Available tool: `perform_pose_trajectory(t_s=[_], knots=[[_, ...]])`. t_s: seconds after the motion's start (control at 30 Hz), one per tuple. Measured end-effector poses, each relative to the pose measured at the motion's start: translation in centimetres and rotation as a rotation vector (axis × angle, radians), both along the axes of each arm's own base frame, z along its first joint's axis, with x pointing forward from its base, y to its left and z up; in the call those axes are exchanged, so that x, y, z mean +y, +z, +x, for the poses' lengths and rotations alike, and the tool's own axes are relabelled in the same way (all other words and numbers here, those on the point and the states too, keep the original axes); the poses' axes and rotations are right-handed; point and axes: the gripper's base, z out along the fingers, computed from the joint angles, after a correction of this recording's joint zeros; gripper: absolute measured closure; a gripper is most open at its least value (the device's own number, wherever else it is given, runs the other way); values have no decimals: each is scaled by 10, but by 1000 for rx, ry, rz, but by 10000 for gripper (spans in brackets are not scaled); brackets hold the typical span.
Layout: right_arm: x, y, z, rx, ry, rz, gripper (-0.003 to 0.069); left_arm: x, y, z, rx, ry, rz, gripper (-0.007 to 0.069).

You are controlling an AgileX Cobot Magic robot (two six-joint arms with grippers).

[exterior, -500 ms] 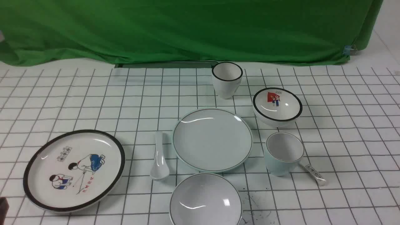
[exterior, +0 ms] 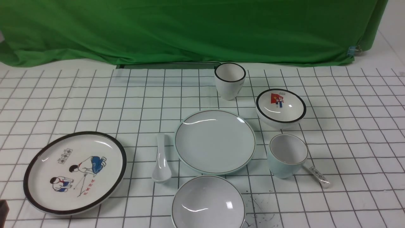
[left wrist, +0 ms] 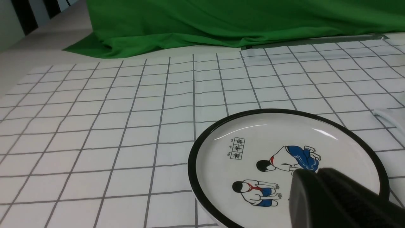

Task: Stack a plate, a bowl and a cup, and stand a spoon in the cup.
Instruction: Use the left arm to grab a blue rice bowl

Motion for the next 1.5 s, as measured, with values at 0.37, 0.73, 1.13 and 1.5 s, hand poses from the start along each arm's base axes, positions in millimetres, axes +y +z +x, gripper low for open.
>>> perform_pose_trajectory(t_s=[0.37, 0.73, 1.13, 1.5], knots=[[0, 0, 0, 0, 0, 0, 416, 0, 0, 0, 0, 0, 0, 653], [0, 0, 0, 0, 0, 1, 416, 0, 0, 0, 0, 0, 0, 653], [0, 0, 0, 0, -1, 3, 416, 1, 1, 0, -11, 3, 24, 653], [0, 0, 0, -4, -12, 75, 416, -1, 9, 1, -112, 9, -250, 653]])
